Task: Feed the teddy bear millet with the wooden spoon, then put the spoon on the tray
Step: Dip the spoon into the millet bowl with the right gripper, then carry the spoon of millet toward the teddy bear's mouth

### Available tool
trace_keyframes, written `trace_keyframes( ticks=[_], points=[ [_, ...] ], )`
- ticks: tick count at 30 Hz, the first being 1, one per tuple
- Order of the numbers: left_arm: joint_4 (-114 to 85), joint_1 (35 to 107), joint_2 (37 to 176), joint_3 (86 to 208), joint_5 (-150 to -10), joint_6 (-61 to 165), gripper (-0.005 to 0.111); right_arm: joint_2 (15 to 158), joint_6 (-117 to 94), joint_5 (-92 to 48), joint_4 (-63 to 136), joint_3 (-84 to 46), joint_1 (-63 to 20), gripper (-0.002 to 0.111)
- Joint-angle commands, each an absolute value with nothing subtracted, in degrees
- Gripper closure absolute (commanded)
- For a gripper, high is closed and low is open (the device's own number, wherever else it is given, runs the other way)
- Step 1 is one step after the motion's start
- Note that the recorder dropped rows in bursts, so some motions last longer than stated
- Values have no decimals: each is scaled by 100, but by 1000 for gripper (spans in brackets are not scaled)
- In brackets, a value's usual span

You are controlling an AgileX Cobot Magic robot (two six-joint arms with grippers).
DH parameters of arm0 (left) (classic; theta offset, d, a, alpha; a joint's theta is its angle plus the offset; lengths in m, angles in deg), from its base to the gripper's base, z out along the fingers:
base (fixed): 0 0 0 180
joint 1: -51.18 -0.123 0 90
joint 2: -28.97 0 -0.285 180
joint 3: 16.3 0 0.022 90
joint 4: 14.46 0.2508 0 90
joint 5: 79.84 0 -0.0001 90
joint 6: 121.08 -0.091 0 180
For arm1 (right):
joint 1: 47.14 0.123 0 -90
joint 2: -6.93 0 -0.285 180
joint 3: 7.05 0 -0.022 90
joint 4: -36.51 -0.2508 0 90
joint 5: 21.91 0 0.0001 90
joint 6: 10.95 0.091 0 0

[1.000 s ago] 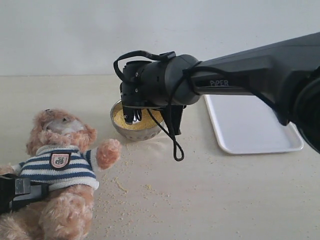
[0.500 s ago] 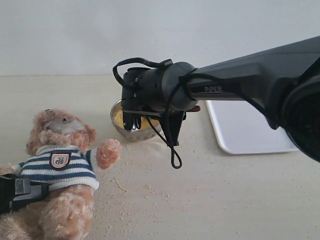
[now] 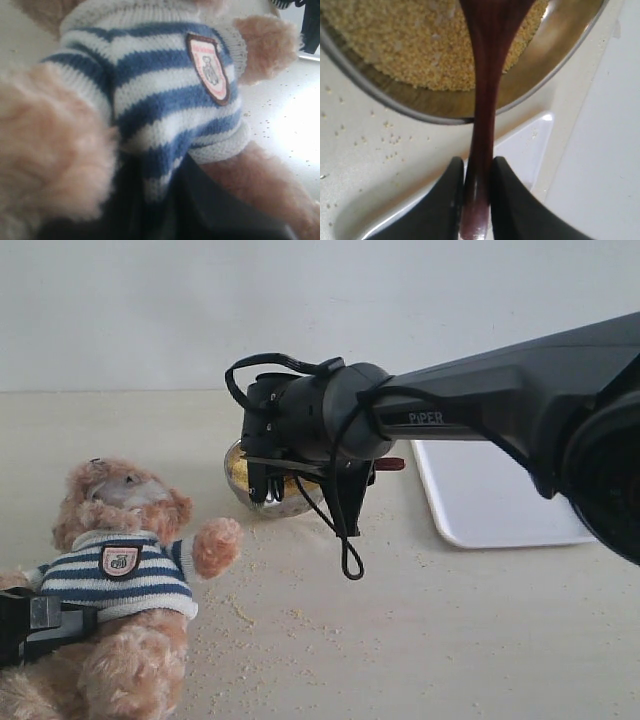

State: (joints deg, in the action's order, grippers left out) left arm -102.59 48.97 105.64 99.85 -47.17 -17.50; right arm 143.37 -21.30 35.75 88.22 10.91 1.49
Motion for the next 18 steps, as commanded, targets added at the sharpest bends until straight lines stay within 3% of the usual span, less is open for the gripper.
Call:
trace_keyframes(
  ticks=[1,9,18],
  points=[
    [-10311,4887,10496,9971,-4680,-1778,102,14327,-2175,3746,8763,1387,138,104],
    [-10311,4887,10496,9971,-4680,-1778,102,14327,-2497,4774,8454,1655,138,104],
    [-10311,4887,10496,9971,-4680,-1778,102,14110,-2412,4806,8202,1825,138,104]
  ],
)
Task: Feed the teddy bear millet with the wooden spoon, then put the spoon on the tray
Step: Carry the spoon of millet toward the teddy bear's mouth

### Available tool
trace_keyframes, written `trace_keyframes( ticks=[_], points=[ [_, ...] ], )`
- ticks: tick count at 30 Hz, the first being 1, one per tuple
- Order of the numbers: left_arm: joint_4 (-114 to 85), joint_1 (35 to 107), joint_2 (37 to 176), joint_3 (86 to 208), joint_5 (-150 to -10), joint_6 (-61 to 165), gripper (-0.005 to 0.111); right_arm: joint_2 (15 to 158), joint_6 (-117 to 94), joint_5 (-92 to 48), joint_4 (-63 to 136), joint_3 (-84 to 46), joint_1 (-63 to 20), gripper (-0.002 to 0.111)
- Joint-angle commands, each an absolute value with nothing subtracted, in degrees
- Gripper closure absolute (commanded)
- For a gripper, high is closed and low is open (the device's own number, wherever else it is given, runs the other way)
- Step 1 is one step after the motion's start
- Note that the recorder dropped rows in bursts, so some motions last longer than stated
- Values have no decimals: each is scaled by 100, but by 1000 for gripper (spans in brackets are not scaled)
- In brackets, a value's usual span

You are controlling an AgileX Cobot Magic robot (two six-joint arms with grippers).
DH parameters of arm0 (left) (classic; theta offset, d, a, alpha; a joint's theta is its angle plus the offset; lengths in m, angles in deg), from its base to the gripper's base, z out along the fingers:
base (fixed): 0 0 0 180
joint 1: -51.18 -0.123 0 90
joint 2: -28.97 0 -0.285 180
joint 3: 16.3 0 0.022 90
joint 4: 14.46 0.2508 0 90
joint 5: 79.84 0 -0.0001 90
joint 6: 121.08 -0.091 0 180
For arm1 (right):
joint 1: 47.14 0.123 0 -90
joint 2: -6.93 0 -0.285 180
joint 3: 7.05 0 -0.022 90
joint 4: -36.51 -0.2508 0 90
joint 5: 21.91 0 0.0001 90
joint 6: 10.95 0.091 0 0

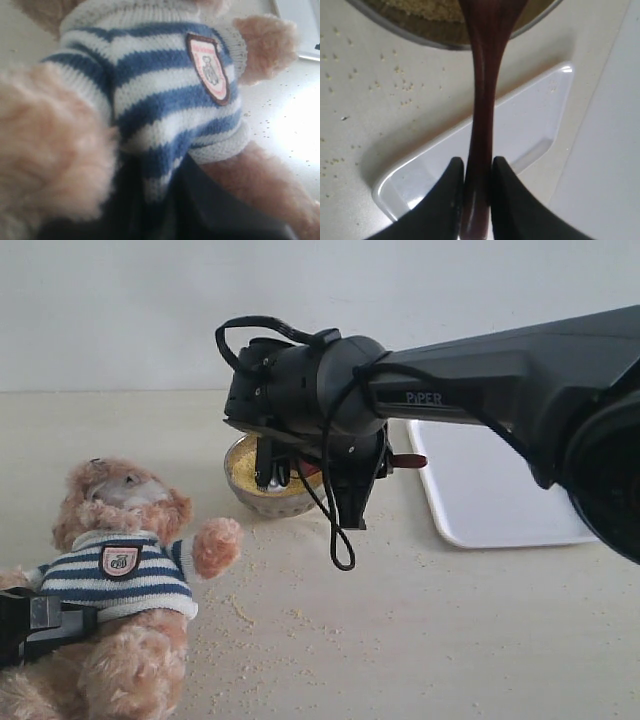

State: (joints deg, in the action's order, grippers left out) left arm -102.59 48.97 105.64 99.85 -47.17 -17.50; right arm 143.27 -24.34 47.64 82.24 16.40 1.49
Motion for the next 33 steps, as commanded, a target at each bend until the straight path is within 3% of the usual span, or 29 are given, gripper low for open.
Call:
trace_keyframes(
  ticks=[1,14,33],
  points=[
    [-10311,4887,10496,9971,-4680,-1778,102,14065,-2412,4806,8166,1888,138,104],
    [-10311,4887,10496,9971,-4680,-1778,102,13539,-2853,4806,6231,2431,168,104],
    [-10311,4887,10496,9971,-4691,-1778,102,13516,-3066,4806,6685,2431,1256,104]
  ],
)
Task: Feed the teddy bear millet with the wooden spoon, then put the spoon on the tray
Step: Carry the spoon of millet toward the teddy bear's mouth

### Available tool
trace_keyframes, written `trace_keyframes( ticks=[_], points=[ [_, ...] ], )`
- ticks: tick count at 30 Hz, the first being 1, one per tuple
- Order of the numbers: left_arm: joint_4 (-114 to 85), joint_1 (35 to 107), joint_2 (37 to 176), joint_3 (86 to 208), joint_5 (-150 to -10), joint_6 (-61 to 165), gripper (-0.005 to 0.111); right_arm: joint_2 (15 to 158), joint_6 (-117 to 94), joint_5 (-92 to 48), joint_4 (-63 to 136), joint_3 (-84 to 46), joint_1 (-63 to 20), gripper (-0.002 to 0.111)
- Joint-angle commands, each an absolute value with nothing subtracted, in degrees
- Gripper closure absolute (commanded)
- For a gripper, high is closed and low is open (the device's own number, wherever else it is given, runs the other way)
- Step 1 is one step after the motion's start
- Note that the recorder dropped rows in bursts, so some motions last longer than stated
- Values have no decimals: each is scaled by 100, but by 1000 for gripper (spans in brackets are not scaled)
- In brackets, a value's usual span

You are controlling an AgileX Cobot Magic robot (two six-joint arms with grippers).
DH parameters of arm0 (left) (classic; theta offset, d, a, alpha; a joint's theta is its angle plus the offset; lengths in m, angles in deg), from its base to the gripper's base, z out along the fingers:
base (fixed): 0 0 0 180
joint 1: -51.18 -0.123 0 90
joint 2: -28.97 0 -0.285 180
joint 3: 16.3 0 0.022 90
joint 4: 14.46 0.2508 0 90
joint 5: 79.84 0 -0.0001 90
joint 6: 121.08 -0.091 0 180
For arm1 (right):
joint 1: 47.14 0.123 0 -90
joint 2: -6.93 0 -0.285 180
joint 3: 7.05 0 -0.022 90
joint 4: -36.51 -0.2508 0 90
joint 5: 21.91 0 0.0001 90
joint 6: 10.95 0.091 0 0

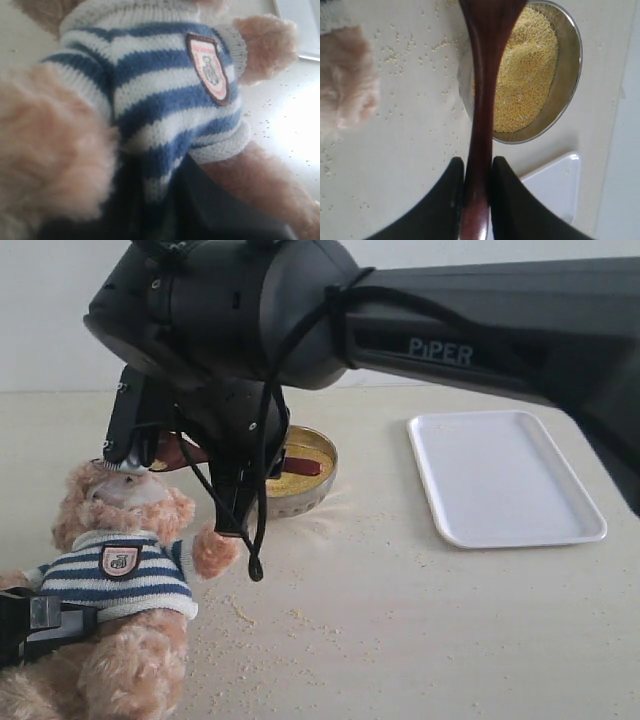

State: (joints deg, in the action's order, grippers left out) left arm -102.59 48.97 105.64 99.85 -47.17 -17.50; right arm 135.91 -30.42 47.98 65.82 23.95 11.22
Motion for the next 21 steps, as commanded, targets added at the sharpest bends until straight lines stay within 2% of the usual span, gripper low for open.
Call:
trace_keyframes(
  ticks=[1,12,21],
  points=[
    [-10311,4887,10496,9971,-4691,-1778,102,13516,-3066,4806,6694,2431,1290,104],
    [-10311,4887,10496,9971,-4691,-1778,102,13516,-3100,4806,6853,2431,1605,104],
    [-10311,4887,10496,9971,-4691,-1778,102,13776,-2667,4517,7774,2431,1698,104]
  ],
)
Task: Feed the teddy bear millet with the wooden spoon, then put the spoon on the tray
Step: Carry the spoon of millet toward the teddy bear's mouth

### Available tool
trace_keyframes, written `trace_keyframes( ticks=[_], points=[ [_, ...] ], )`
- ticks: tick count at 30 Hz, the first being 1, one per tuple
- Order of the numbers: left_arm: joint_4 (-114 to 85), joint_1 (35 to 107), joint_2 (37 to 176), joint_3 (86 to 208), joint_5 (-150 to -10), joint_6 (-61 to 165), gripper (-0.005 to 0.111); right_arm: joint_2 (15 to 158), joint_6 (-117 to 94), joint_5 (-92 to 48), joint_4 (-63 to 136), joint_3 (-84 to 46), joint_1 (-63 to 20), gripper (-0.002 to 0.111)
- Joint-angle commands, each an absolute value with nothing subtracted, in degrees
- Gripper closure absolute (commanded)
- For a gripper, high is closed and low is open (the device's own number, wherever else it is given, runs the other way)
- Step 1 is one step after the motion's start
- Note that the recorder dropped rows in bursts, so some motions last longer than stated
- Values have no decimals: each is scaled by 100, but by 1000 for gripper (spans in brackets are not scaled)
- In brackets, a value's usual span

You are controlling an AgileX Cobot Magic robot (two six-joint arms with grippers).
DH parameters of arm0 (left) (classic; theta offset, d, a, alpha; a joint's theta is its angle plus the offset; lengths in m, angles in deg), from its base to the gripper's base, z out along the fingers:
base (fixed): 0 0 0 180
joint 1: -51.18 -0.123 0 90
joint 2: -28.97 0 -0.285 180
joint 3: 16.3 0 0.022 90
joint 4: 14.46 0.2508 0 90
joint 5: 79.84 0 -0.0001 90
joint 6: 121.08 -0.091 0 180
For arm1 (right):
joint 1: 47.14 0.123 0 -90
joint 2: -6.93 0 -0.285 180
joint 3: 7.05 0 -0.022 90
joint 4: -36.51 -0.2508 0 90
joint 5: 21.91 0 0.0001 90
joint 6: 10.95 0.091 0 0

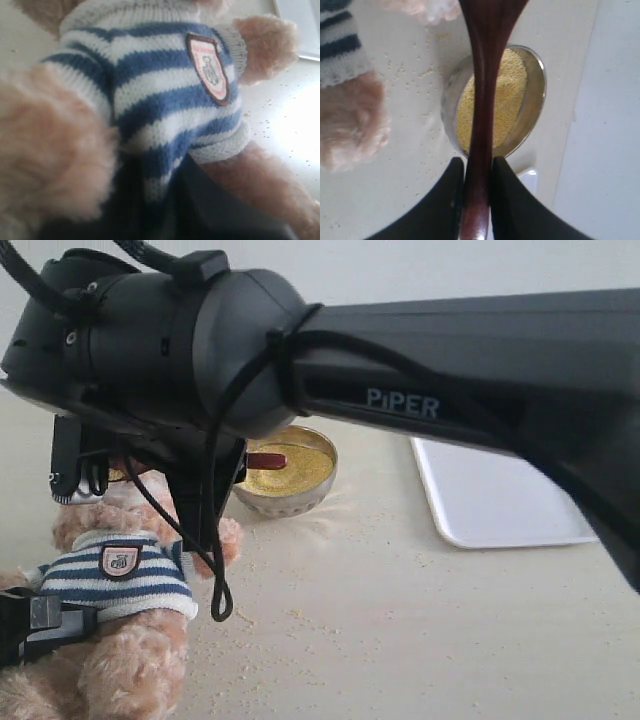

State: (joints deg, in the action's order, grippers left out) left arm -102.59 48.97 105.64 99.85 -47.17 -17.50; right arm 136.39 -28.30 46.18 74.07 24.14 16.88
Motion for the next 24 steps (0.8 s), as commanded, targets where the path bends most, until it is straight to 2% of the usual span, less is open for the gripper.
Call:
trace_keyframes(
  ticks=[1,11,24],
  points=[
    [-10311,4887,10496,9971,-4691,-1778,102,13839,-2667,4517,7816,2431,1698,104],
    [-10311,4887,10496,9971,-4691,-1778,102,14183,-1388,4343,9120,2431,1981,104],
    [-10311,4887,10496,9971,-4691,-1778,102,14220,-934,4662,9081,2431,2141,104]
  ],
)
